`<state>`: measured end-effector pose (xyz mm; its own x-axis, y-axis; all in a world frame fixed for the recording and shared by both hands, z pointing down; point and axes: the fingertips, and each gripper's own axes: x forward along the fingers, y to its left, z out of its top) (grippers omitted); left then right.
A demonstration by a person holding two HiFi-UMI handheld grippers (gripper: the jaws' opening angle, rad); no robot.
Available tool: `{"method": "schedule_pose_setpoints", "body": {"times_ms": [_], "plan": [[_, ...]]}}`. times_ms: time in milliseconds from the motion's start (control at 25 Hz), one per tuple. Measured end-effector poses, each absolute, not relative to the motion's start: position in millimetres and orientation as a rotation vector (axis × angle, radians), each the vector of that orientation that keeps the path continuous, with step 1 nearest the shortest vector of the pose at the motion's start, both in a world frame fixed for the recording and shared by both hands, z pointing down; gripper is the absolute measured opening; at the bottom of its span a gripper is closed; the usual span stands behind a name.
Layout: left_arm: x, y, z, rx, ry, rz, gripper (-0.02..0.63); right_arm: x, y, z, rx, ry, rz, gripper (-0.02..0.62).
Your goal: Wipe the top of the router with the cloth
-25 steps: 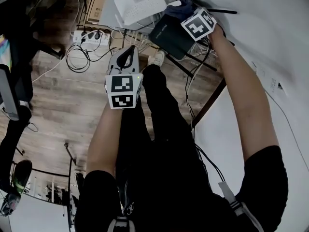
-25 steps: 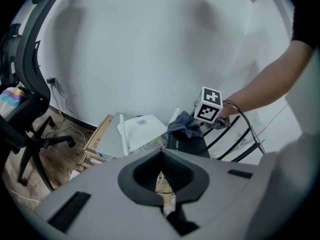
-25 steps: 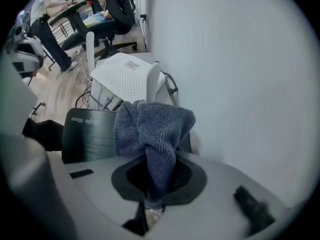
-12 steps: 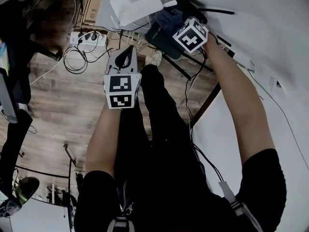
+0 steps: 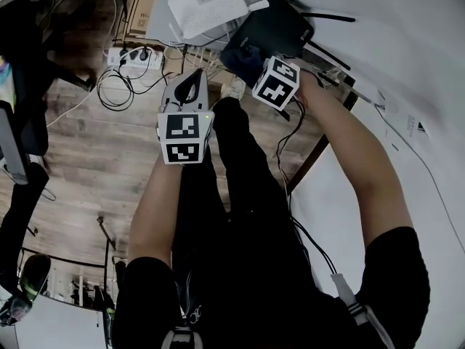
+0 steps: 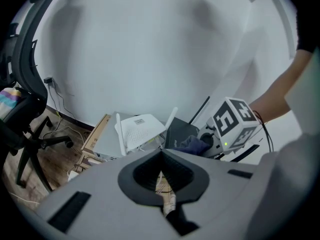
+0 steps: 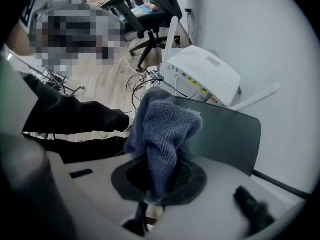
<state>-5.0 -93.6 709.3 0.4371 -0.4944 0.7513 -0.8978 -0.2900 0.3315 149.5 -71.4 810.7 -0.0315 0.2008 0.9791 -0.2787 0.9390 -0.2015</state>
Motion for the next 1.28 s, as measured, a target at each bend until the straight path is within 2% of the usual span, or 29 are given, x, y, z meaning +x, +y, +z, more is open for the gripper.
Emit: {"method": "schedule_pose_setpoints", "body": {"times_ms": [1280], "plan": [[-7, -90, 711, 1.923, -1.177, 0.646, 0.011, 250, -183, 835, 0.57, -1.29, 0.551, 0.046]]}}
